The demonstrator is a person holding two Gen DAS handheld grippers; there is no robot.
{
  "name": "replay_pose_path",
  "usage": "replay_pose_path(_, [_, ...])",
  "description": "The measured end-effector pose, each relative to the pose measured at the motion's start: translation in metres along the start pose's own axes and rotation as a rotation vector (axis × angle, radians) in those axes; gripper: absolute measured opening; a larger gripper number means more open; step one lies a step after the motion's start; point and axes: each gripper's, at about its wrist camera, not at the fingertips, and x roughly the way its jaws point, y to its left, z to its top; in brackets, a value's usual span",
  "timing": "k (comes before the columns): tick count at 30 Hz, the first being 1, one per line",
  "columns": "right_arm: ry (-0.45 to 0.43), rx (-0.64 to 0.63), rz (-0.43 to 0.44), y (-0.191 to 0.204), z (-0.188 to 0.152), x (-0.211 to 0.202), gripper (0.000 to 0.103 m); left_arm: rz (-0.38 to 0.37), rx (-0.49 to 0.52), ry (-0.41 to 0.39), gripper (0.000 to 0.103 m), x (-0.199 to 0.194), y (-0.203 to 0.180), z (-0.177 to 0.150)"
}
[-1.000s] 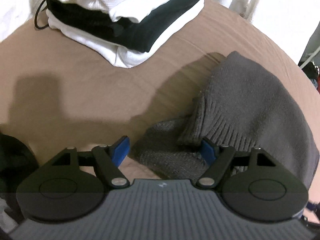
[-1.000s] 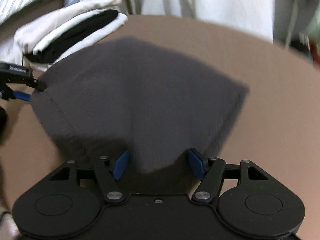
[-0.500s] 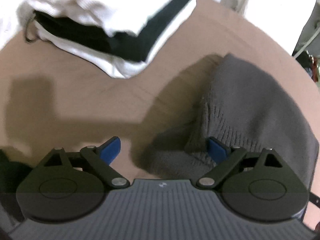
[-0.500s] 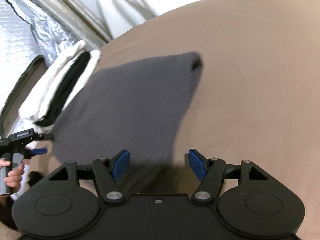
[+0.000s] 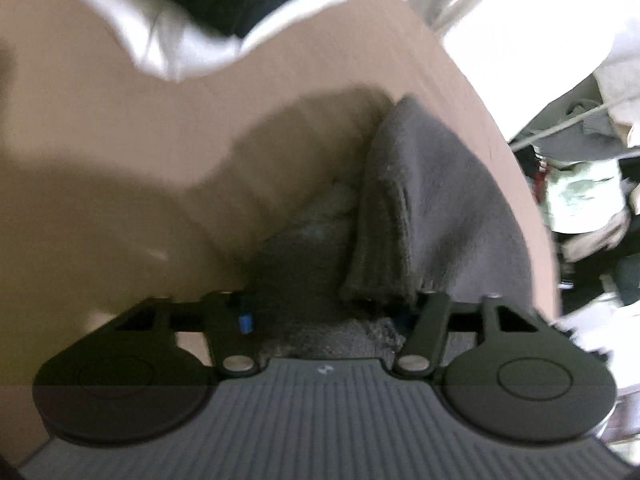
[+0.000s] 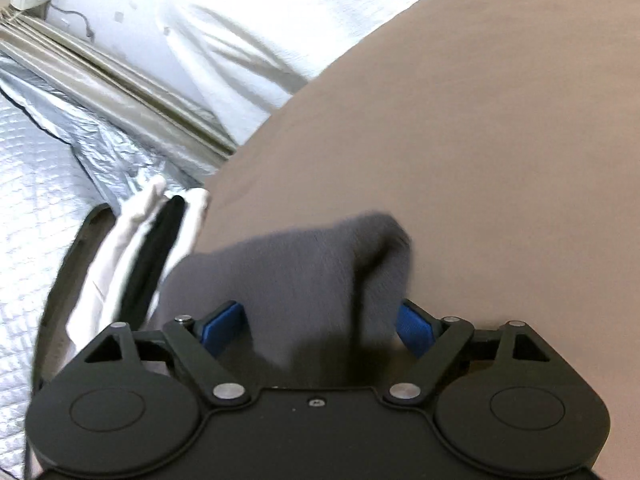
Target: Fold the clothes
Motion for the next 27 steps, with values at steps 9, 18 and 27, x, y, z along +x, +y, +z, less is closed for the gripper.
replay_pose_path(9, [-0.065,-0.576,-0.148,0.125,0.025,-0.011,0.015,-0.046,0.230,-0.183,0.034,-0.048,-0.064,-0.017])
replay_pose_path(18, [0.030,-0.637,-0.480,0.124,0.015,0.018,0.034,0.071,0.147,0.004,0.034,-0.012,-0.059,-0.025])
replay_pose_path(27, [0.067,0.041,-0.236,0.068,-0.033,-0.069,0.069,0.015,0.037,0.080,0.047,0.002,-0.040,-0.019])
